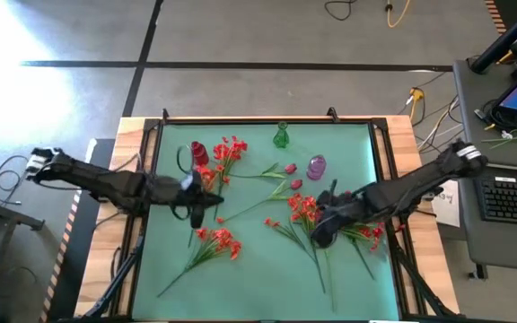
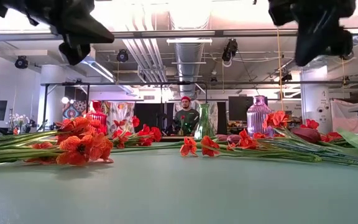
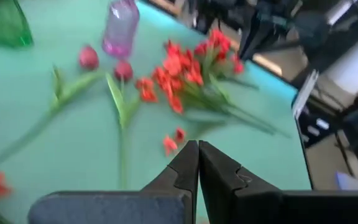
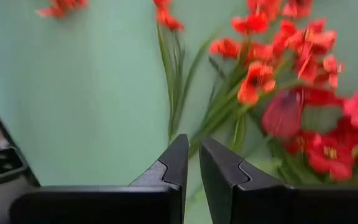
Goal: Sort flowers into vase by color
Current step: Put the middle right orange flowers into the green flower vase
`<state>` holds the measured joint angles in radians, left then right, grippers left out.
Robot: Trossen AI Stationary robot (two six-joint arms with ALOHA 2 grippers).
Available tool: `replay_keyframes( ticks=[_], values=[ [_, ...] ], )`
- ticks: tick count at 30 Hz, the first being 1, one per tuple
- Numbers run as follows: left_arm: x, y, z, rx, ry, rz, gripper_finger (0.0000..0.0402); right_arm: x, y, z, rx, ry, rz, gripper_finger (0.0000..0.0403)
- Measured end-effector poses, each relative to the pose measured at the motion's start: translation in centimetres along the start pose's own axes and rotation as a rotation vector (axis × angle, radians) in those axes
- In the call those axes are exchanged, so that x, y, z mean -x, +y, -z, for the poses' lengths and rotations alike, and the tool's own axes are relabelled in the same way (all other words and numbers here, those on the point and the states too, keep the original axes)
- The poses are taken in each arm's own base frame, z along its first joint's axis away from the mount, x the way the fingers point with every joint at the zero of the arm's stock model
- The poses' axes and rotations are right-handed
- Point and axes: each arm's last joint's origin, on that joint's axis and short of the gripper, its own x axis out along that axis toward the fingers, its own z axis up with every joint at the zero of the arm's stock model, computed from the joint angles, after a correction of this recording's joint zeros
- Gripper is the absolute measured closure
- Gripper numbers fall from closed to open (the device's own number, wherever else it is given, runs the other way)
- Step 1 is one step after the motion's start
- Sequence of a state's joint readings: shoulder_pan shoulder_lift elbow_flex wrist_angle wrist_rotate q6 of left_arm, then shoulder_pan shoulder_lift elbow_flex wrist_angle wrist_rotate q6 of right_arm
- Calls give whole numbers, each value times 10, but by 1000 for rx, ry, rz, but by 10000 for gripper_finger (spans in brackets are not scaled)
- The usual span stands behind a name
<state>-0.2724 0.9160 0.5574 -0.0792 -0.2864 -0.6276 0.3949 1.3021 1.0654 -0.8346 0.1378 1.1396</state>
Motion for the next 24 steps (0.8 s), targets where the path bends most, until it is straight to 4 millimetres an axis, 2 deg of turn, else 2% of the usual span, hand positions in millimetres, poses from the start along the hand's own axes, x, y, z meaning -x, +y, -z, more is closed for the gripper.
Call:
replay_keyframes(
  ticks=[3, 6, 12, 19, 24],
  values=[
    [-1, -16, 22, -10, 37, -10, 402, -9, 15, 1, -4, 72, 80, 368],
    [4, -34, 41, -29, 16, -29, 402, -17, 28, -1, 0, 151, 88, 353],
    [19, -55, 69, -18, -42, -43, 402, -34, 37, 0, 5, 242, 111, 263],
    [21, -61, 71, -21, -56, -44, 402, -61, 34, -1, -26, 184, 231, 137],
    [21, -61, 71, -45, -55, -48, 402, -87, 32, 1, -25, 208, 303, 82]
  ],
)
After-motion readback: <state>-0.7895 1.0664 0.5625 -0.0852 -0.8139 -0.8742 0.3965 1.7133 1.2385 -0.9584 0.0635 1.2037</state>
